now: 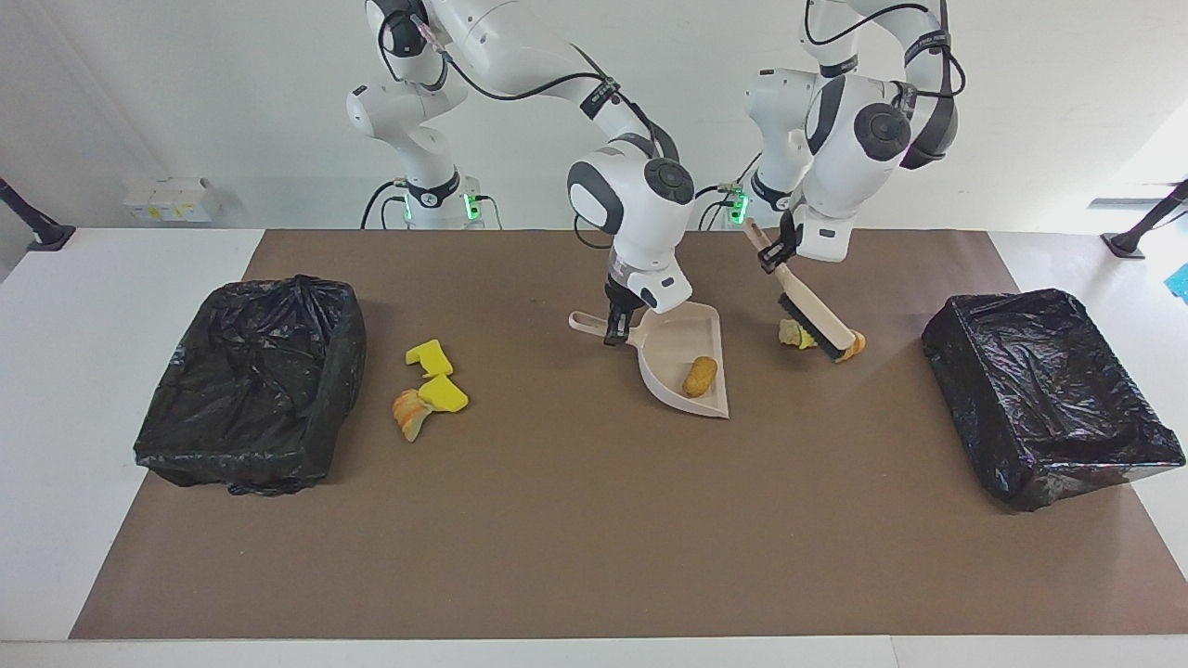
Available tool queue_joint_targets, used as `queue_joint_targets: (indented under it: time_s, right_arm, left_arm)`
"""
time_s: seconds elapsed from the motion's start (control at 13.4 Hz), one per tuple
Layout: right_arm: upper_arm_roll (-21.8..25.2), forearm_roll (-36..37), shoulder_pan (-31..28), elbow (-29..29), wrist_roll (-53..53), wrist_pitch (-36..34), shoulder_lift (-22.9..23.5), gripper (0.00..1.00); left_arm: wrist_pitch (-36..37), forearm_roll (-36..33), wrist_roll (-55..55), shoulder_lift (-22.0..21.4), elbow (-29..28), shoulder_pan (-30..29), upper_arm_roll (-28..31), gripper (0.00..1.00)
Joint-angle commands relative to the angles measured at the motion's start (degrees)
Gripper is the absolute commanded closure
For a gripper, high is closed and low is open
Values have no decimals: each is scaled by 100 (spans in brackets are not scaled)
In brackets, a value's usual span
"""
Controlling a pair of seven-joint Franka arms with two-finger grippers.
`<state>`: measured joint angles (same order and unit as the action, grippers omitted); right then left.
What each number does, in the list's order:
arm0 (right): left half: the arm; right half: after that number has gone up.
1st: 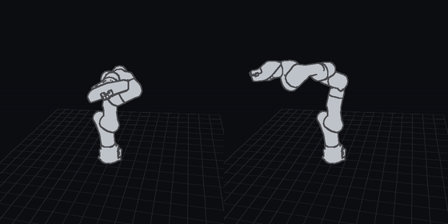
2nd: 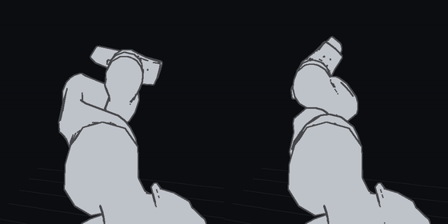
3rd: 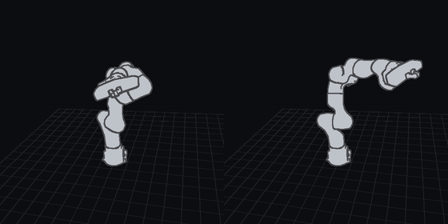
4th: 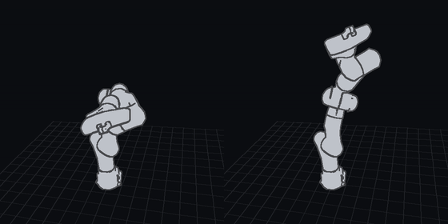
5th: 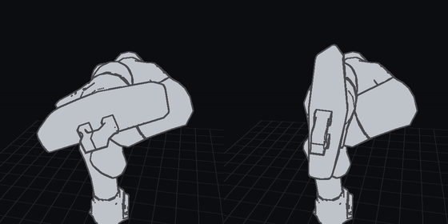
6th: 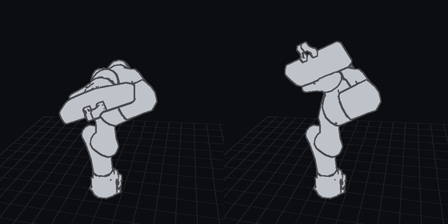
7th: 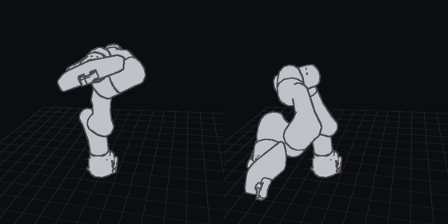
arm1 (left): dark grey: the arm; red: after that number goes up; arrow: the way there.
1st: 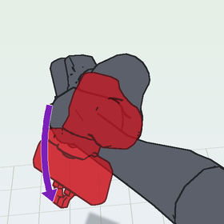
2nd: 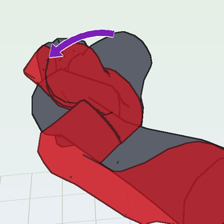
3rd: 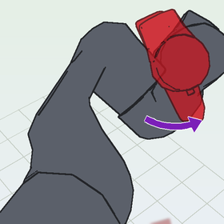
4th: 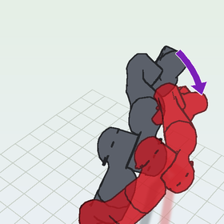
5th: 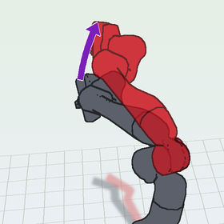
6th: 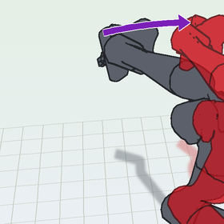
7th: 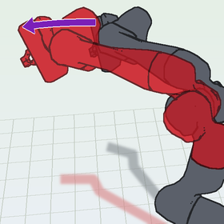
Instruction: Sweep and dump trash in bin
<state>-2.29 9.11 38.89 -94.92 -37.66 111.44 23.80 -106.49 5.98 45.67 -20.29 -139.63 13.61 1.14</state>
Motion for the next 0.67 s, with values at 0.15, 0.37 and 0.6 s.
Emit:
queue_joint_targets:
  time_s: [0.15,0.37,0.6]
  right_arm:
    - [-26,83,-4,52,136,27,55,100]
    - [-25,91,-4,61,128,36,55,100]
    - [-25,135,-22,26,93,36,55,100]
  left_arm:
    - [-311,-71,-1556,-617,-768,-1015,-35,100]
    - [-607,-219,-2000,-643,-1223,-1212,-61,100]
    - [-996,-229,-2000,-433,-1453,-957,-88,100]
